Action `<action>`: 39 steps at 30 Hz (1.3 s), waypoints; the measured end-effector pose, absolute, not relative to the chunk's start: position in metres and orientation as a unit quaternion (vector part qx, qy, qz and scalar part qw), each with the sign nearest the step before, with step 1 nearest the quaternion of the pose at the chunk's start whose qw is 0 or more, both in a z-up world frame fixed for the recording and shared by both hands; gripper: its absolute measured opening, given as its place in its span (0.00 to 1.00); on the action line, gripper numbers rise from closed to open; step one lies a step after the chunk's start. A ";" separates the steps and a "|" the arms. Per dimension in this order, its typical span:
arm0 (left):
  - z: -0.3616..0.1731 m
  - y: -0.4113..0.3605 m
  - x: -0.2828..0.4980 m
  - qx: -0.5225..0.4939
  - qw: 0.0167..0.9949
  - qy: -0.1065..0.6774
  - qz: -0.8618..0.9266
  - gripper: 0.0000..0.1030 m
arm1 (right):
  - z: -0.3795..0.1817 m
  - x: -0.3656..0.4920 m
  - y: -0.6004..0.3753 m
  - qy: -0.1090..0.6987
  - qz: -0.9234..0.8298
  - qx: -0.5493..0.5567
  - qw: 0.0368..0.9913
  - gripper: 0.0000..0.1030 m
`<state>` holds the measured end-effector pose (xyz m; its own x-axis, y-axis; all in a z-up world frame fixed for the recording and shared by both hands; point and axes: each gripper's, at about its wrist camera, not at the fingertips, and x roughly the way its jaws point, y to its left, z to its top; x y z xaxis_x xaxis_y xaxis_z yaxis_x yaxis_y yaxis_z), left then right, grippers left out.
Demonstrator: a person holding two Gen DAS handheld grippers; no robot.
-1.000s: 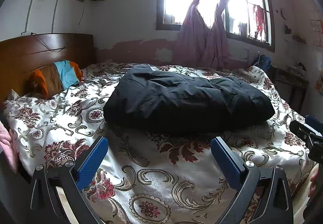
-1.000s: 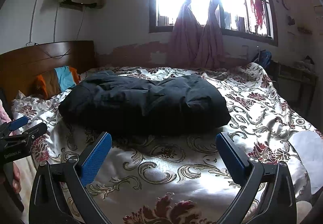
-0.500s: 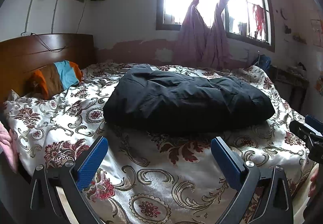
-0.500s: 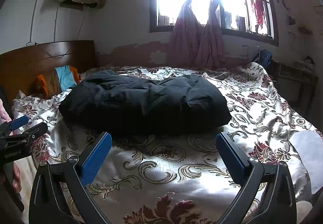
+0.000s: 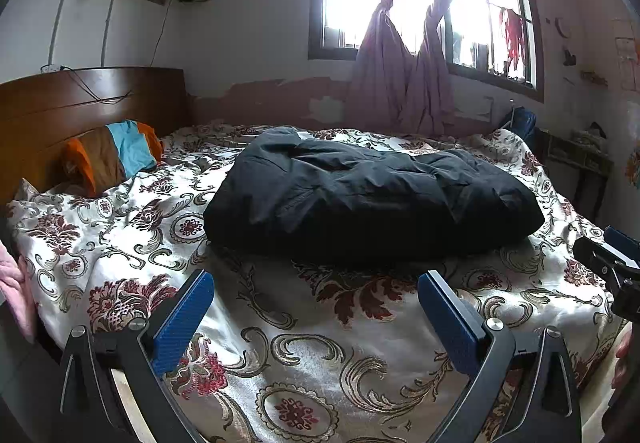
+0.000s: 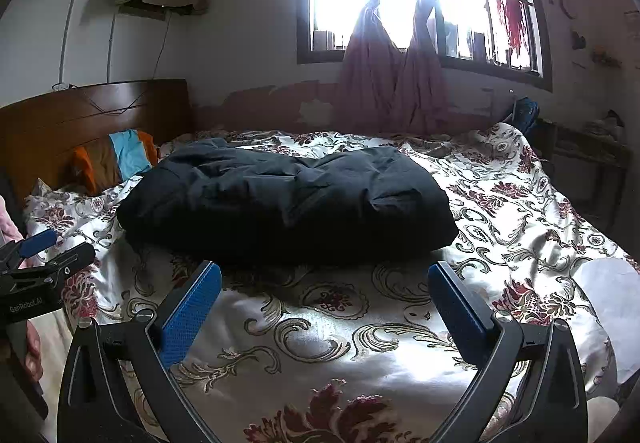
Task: Fold large clothes
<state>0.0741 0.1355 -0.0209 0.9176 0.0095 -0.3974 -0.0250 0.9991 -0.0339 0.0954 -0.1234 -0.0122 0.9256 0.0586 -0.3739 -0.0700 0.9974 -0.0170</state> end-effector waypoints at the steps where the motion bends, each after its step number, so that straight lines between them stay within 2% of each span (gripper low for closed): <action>1: -0.021 0.136 0.074 -0.019 0.979 0.203 0.009 1.00 | -0.012 0.095 -0.122 0.190 0.033 -0.015 0.981 0.98; 39: -0.027 0.141 0.081 -0.030 0.975 0.218 -0.012 1.00 | -0.025 0.100 -0.122 0.206 0.039 -0.013 0.978 0.98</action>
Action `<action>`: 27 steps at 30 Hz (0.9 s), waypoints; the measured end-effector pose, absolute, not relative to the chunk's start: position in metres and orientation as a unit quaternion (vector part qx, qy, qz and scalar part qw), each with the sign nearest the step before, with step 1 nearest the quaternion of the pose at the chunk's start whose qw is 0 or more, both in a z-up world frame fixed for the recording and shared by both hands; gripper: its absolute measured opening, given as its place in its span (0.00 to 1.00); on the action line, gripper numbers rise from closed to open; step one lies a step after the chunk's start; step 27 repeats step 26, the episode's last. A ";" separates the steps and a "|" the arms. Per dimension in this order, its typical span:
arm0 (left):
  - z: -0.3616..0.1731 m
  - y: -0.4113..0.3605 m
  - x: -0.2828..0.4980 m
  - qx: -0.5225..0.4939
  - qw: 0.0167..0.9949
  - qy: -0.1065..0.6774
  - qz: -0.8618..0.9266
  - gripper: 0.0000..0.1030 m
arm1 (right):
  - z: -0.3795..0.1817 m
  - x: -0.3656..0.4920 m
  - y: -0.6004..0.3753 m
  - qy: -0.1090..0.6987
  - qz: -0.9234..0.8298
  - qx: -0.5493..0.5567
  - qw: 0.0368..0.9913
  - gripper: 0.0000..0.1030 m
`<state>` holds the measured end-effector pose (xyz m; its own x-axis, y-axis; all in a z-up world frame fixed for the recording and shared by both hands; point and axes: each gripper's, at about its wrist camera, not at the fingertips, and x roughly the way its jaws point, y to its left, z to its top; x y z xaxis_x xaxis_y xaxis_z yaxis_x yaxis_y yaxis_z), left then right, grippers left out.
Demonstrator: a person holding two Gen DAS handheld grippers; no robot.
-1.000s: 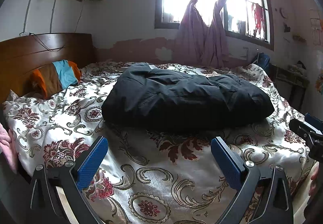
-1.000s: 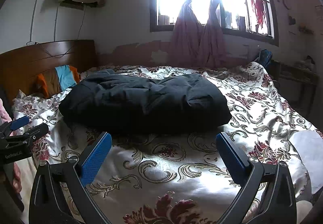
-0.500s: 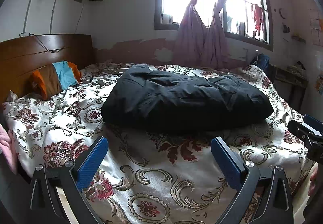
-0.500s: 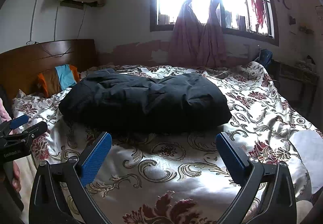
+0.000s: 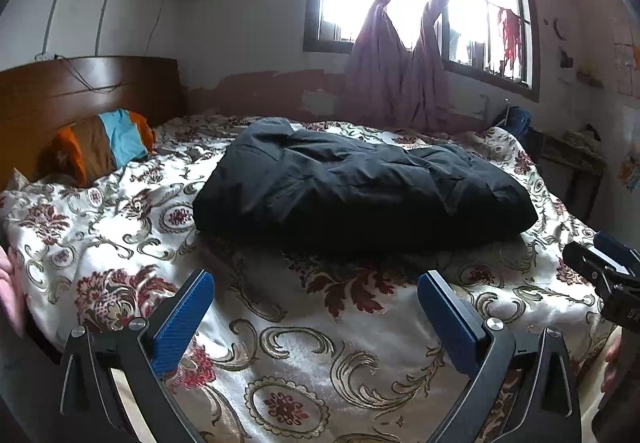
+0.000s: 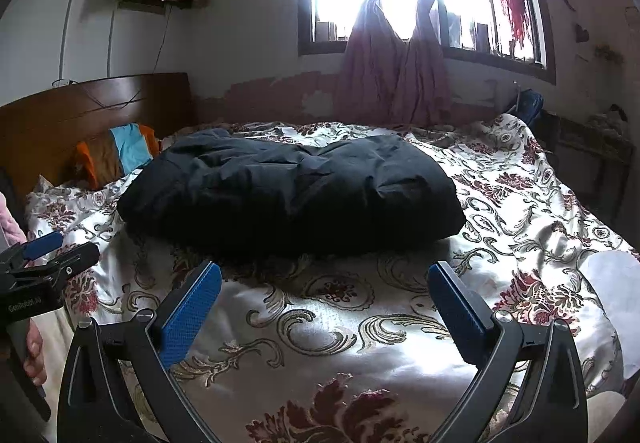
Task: Fold large clothes
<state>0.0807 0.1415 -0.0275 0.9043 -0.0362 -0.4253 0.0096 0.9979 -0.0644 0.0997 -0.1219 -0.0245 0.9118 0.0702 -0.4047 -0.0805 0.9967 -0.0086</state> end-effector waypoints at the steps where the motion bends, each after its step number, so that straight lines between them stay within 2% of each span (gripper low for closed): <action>1: -0.028 0.141 0.082 -0.032 0.975 0.221 -0.012 1.00 | -0.025 0.100 -0.122 0.208 0.037 -0.014 0.977 0.98; 27: -0.035 0.133 0.085 -0.007 0.971 0.238 0.000 1.00 | -0.032 0.102 -0.128 0.216 0.039 -0.013 0.976 0.98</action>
